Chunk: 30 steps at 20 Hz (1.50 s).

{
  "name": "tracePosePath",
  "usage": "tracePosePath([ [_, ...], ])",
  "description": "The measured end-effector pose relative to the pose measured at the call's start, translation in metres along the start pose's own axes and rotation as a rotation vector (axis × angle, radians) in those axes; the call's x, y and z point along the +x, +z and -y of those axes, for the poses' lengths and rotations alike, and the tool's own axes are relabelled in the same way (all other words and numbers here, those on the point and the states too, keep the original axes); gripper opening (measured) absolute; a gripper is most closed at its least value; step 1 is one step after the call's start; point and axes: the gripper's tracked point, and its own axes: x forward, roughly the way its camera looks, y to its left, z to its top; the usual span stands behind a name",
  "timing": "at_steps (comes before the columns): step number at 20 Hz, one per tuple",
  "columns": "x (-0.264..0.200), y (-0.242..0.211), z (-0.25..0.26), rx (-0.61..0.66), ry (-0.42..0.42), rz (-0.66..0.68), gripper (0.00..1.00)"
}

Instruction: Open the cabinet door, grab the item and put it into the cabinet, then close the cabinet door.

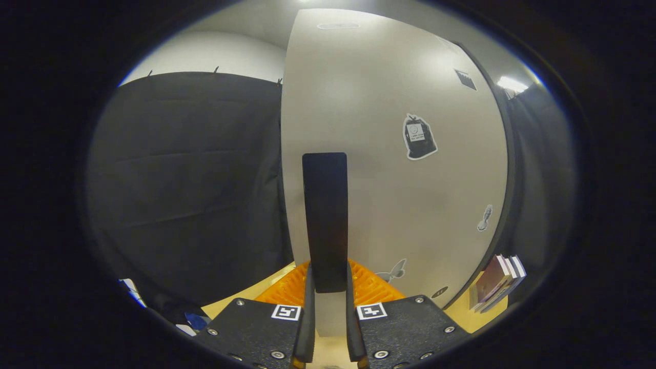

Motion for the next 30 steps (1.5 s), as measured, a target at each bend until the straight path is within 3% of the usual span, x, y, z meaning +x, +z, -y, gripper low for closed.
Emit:
tracePosePath([
  [15,-0.037,-0.006,0.030,-0.018,0.207,0.014,0.25],
  [30,-0.064,-0.008,0.060,0.066,0.121,0.058,0.24],
])
